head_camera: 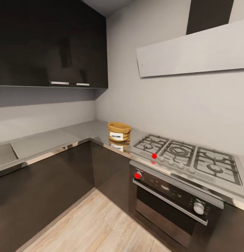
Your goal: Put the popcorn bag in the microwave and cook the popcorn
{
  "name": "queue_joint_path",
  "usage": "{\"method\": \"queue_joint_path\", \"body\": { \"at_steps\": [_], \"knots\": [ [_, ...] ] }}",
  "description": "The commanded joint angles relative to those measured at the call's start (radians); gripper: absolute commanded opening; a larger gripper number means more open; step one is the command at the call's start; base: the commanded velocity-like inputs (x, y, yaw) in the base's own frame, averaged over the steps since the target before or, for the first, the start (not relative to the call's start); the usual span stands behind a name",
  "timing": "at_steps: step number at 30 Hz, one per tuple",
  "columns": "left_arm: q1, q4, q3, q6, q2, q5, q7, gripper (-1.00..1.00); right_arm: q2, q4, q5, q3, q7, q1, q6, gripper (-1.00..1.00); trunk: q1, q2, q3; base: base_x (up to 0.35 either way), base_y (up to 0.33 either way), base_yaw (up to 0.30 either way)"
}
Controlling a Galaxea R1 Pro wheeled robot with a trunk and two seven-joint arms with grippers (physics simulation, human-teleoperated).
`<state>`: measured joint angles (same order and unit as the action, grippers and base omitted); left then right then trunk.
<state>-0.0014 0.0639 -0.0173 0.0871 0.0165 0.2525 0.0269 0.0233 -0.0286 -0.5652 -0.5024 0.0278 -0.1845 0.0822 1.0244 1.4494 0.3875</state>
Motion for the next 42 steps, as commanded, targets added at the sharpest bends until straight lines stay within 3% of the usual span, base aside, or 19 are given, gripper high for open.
{"method": "queue_joint_path", "body": {
  "at_steps": [1, 25, 33, 42],
  "knots": [
    [0.0, 0.001, -0.001, 0.002, 0.0, 0.001, 0.002, 1.0, 0.001, -0.003, -0.009, -0.008, 0.003, -0.001, 0.006, 1.0, 0.001, 0.001, 0.001, 0.303, 0.215, 0.0],
    [0.0, 0.001, -0.001, 0.003, 0.0, 0.001, 0.002, 1.0, 0.001, -0.003, -0.01, -0.007, 0.003, -0.001, 0.008, 1.0, 0.001, 0.001, 0.001, 0.303, 0.206, 0.0],
    [0.0, 0.001, -0.001, 0.003, 0.0, 0.001, 0.002, 1.0, 0.001, -0.003, -0.01, -0.006, 0.002, -0.001, 0.002, 1.0, 0.001, 0.001, 0.001, 0.306, 0.057, 0.0],
    [0.0, 0.002, -0.013, 0.014, 0.003, 0.014, 0.019, 1.0, 0.001, -0.002, -0.009, -0.007, 0.003, -0.001, 0.007, 1.0, 0.001, 0.001, 0.001, 0.04, 0.001, 0.0]
  ]
}}
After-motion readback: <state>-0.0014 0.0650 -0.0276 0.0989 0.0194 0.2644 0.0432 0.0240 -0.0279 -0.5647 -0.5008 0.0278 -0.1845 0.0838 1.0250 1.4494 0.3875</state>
